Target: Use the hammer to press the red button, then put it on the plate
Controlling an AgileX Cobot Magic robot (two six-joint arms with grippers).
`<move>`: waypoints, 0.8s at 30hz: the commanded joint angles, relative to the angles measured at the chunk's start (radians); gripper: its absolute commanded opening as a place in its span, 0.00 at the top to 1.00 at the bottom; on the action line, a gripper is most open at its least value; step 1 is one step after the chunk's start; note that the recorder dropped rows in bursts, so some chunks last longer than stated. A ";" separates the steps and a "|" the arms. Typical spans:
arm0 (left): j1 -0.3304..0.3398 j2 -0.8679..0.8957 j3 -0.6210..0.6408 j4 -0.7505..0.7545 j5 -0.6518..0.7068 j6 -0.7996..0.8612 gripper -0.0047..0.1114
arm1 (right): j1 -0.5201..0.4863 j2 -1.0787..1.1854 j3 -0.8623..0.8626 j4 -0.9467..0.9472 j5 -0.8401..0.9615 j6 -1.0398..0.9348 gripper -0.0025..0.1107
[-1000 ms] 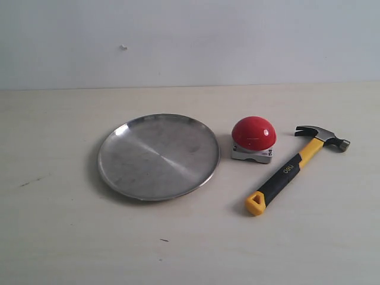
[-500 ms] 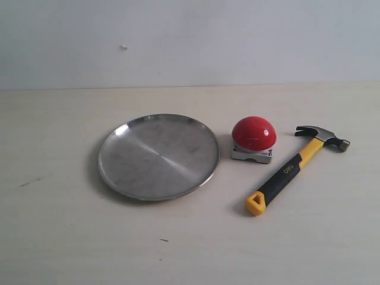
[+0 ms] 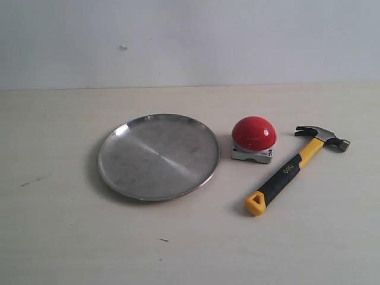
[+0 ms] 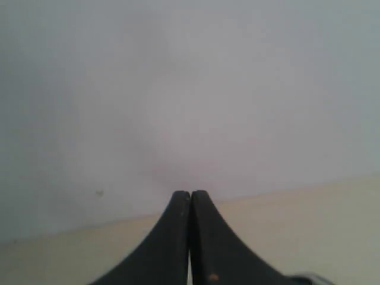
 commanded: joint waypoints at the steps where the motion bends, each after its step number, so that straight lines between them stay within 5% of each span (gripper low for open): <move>1: 0.000 -0.007 0.000 -0.005 -0.002 0.002 0.96 | 0.000 0.121 -0.009 0.008 0.114 -0.042 0.98; 7: 0.000 -0.007 0.000 -0.005 -0.002 0.002 0.96 | 0.164 0.268 -0.007 -0.138 0.095 0.039 0.98; 15: 0.000 -0.007 0.000 -0.005 -0.002 0.002 0.96 | 0.410 0.468 -0.007 -0.708 0.160 0.563 0.98; 24: 0.000 -0.007 0.000 -0.005 -0.002 0.002 0.96 | 0.421 0.719 -0.009 -0.675 0.229 0.630 0.98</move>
